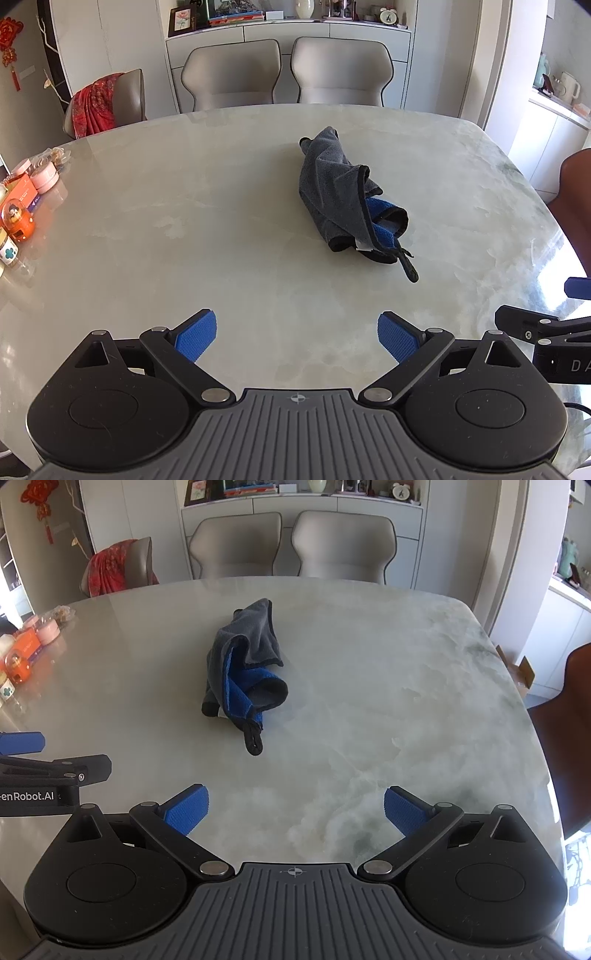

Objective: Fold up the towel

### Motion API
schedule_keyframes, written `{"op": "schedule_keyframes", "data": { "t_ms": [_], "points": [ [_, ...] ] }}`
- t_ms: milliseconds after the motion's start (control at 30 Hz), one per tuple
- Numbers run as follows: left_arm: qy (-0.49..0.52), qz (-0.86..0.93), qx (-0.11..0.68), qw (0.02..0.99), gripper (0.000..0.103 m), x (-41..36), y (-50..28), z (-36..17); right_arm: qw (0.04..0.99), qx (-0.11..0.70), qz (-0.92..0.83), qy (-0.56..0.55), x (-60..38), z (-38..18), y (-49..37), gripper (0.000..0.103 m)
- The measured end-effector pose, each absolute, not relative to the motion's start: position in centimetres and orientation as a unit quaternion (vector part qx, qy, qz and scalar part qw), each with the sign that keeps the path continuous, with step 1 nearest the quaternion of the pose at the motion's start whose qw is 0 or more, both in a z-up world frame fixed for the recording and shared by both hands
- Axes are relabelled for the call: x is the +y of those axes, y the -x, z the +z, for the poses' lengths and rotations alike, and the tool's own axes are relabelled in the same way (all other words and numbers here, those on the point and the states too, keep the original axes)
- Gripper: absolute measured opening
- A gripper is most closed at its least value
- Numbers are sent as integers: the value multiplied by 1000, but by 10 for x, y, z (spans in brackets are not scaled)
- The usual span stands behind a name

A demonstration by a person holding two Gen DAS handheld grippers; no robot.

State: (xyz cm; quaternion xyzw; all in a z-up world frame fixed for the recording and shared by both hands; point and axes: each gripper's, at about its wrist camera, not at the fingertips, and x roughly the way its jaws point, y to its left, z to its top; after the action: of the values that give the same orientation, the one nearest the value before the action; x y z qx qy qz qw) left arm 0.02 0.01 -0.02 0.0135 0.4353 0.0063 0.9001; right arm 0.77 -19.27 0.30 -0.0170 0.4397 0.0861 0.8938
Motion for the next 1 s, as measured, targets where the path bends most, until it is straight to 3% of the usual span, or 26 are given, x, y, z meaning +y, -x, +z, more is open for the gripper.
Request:
{"op": "schedule_keyframes", "data": {
  "t_ms": [1000],
  "points": [
    [-19,-2,449,893,97,0,-11,-8,889,450,81,21,-190,-3,-12,102]
  ]
}}
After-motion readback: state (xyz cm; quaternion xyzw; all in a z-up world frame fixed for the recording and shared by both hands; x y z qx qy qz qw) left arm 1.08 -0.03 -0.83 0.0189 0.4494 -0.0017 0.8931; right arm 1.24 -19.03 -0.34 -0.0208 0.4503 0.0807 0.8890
